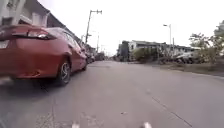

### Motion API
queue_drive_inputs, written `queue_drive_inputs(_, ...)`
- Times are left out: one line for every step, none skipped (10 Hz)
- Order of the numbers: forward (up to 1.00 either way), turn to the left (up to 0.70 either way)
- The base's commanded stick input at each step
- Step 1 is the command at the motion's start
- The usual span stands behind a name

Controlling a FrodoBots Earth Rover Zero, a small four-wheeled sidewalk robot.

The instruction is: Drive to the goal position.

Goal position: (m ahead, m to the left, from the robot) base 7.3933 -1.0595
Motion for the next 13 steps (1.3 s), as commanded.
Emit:
queue_drive_inputs(0.70,0.00)
queue_drive_inputs(0.70,0.02)
queue_drive_inputs(0.70,0.07)
queue_drive_inputs(0.70,0.11)
queue_drive_inputs(0.70,0.03)
queue_drive_inputs(0.70,0.09)
queue_drive_inputs(0.70,0.07)
queue_drive_inputs(0.70,0.05)
queue_drive_inputs(0.70,0.03)
queue_drive_inputs(0.70,0.10)
queue_drive_inputs(0.70,0.07)
queue_drive_inputs(0.70,0.15)
queue_drive_inputs(0.70,0.15)
